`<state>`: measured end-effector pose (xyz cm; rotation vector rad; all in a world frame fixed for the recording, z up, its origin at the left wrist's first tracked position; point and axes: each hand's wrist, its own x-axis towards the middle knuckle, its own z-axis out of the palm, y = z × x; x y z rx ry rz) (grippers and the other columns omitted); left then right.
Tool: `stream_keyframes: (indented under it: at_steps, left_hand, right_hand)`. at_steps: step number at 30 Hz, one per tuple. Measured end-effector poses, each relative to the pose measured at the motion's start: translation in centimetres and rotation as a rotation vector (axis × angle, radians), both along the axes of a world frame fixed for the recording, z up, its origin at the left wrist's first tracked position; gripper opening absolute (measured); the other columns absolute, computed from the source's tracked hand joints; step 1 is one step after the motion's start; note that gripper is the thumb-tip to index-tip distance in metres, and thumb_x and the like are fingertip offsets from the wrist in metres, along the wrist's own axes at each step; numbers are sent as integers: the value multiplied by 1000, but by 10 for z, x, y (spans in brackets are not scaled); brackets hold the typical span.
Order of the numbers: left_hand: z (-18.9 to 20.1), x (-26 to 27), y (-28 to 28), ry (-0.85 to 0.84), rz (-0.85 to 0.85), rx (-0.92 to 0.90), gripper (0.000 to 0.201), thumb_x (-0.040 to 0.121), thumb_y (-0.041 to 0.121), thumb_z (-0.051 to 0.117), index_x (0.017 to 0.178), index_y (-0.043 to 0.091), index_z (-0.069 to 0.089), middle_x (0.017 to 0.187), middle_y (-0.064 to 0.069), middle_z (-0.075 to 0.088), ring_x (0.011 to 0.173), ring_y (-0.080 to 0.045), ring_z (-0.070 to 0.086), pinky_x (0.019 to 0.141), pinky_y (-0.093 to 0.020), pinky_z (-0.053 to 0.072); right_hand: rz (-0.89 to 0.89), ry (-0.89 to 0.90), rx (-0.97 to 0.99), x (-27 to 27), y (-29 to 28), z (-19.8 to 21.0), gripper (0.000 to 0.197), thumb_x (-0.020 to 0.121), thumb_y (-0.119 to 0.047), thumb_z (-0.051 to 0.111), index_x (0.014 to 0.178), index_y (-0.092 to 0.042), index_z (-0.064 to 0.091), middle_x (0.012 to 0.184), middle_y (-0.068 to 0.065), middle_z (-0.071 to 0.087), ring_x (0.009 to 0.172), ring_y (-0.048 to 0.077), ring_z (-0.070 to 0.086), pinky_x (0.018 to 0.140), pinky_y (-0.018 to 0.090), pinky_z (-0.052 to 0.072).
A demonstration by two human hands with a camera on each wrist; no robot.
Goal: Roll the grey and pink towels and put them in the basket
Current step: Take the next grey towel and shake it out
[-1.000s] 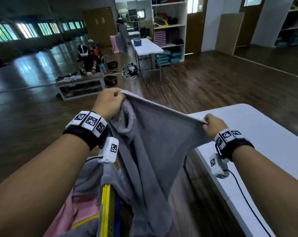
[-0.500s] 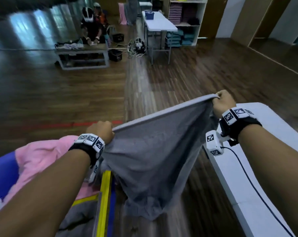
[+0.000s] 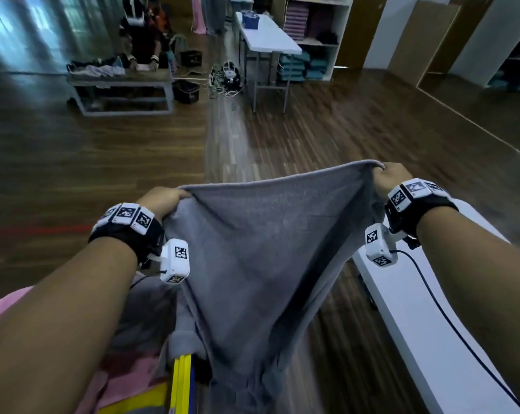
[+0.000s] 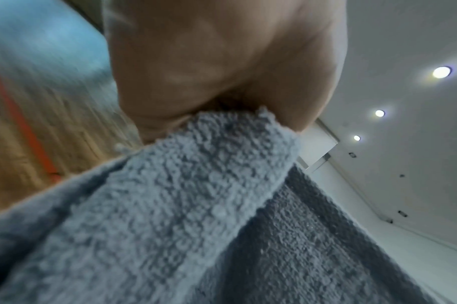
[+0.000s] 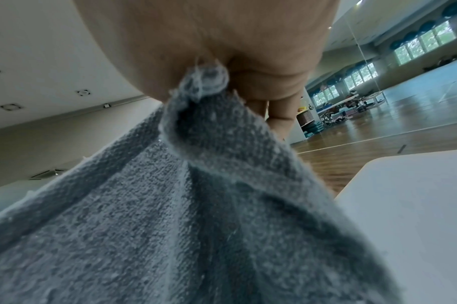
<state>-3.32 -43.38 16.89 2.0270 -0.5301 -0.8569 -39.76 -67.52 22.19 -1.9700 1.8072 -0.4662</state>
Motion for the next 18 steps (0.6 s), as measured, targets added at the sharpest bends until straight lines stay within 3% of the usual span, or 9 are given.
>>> stream_keyframes:
  at_steps: [5, 10, 15, 18]
  left_hand:
    - [31, 6, -55, 101, 111, -224, 40, 76, 36, 74, 100, 5, 71, 97, -13, 72, 92, -28, 69, 91, -43, 52]
    - [58, -7, -124, 62, 60, -364, 20, 85, 32, 68, 81, 13, 71, 89, -7, 72, 92, -24, 68, 86, -36, 52]
    - [88, -14, -209, -1, 13, -524, 20, 94, 31, 60, 99, 15, 72, 97, -2, 72, 92, -16, 65, 83, -29, 50]
    - [111, -25, -262, -39, -30, -580, 20, 95, 31, 57, 104, 20, 71, 110, -5, 71, 104, -18, 65, 95, -34, 49]
  right_hand:
    - [30, 26, -1, 10, -44, 5, 39, 95, -19, 34, 117, -2, 61, 123, 25, 60, 107, 40, 57, 81, 35, 41]
    - [42, 2, 4, 12, -113, 9, 40, 96, -19, 33, 120, -1, 59, 127, 25, 57, 112, 39, 56, 84, 36, 40]
    - [58, -58, -1, 30, -214, 24, 38, 94, -22, 39, 118, -5, 61, 123, 23, 60, 108, 36, 59, 80, 33, 39]
    - [93, -84, 27, 47, -275, 40, 36, 92, -22, 39, 115, -8, 63, 120, 20, 63, 105, 33, 61, 85, 34, 42]
